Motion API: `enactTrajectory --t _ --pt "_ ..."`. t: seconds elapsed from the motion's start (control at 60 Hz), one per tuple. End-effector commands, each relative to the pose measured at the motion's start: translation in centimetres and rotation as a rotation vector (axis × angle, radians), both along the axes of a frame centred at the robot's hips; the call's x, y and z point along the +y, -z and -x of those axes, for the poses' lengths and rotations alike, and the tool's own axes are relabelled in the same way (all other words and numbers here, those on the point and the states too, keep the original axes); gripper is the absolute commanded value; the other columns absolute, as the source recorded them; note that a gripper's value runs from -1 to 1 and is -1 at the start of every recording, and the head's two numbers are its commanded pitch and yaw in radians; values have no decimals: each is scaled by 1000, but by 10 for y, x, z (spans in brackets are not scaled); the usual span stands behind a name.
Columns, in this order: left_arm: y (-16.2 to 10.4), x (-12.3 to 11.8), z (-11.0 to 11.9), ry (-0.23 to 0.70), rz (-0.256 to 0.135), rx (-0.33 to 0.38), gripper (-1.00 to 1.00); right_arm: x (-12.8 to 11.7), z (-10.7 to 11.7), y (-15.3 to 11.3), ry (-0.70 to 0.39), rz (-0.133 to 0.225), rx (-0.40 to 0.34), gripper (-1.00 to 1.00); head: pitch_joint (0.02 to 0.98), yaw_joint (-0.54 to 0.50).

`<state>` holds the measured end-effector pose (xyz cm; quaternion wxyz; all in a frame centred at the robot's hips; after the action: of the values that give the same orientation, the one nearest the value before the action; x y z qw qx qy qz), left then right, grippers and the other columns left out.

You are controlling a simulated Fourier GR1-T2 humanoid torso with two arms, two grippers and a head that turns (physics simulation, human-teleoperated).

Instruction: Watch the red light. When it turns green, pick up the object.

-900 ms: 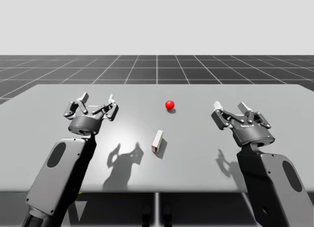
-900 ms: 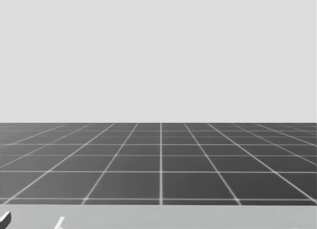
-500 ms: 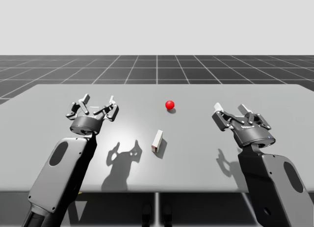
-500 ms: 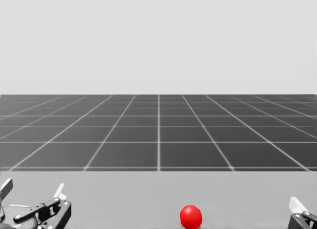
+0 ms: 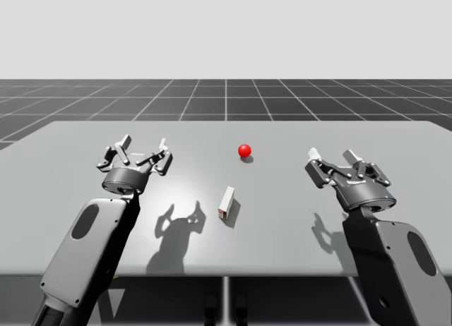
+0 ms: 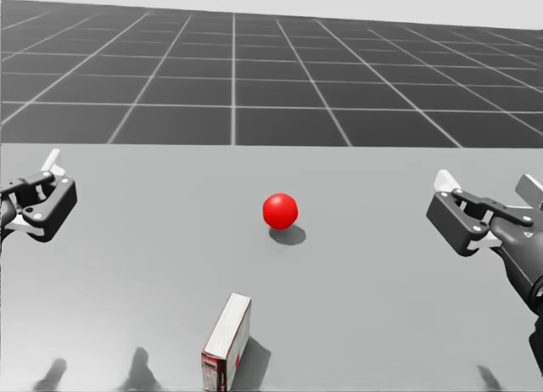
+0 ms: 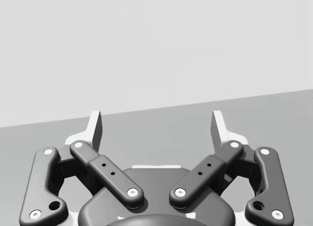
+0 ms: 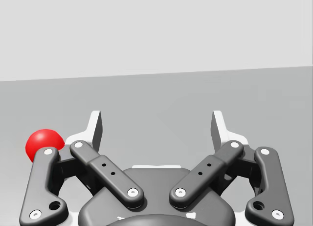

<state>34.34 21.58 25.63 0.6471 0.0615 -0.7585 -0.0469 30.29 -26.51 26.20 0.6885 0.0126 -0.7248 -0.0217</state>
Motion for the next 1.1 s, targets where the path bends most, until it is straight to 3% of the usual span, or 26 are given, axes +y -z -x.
enactTrajectory --t 0.017,1.1 --pt "-1 -2 2 8 -2 -2 -1000 0 0 1 0 5 1 -1000 587 -112" --pt "-2 -4 4 12 1 -4 -1000 -1 0 -1 -1 9 -7 -1000 603 -116"
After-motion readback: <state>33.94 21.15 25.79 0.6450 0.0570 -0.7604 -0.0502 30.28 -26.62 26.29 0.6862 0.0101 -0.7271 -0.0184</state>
